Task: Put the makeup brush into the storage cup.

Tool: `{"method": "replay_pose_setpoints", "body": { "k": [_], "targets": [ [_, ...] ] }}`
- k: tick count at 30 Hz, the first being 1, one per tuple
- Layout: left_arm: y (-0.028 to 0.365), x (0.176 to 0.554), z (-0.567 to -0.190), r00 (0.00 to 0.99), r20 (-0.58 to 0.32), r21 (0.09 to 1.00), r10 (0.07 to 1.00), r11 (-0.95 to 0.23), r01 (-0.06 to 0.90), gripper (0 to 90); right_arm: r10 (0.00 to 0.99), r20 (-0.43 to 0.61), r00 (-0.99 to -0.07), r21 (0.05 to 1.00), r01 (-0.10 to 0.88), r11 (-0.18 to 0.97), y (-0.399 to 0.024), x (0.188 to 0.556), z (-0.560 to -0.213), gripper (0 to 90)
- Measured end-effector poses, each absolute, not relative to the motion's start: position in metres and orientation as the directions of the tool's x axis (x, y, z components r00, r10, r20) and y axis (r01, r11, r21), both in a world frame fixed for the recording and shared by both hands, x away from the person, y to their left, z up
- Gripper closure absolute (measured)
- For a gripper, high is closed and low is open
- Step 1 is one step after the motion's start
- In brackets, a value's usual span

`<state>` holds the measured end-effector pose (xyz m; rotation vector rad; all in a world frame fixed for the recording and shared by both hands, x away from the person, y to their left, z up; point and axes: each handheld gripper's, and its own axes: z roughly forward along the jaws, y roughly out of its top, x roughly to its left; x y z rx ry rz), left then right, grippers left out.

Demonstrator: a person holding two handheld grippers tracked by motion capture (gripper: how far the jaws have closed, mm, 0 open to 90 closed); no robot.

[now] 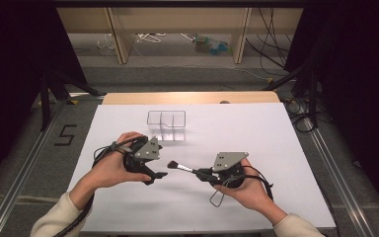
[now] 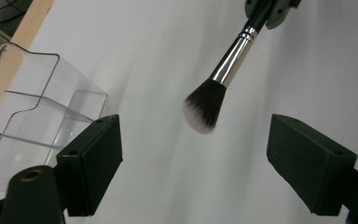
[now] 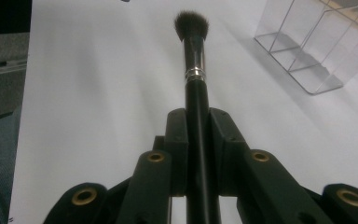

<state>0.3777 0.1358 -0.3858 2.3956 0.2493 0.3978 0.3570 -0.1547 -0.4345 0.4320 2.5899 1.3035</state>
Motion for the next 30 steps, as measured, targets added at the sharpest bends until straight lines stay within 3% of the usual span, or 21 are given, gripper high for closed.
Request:
{"method": "replay_pose_setpoints", "body": {
  "k": [8,24,30],
  "targets": [
    [0.14,0.382,-0.394,0.908,0.133,0.765,0.398,-0.623,0.161,18.2,0.407,-0.043,-0.912,0.856,0.177,0.486,-0.167,0.357,-0.429,79.3],
    [0.134,0.384,-0.412,0.9,0.013,0.828,0.435,-0.509,0.234,18.2,0.5,-0.033,-0.866,0.915,0.175,0.363,-0.178,0.362,-0.426,79.3],
    [0.129,0.385,-0.416,0.891,-0.091,0.863,0.445,-0.411,0.293,19.2,0.514,-0.024,-0.858,0.932,0.166,0.321,-0.179,0.363,-0.425,79.3]
  ]
}}
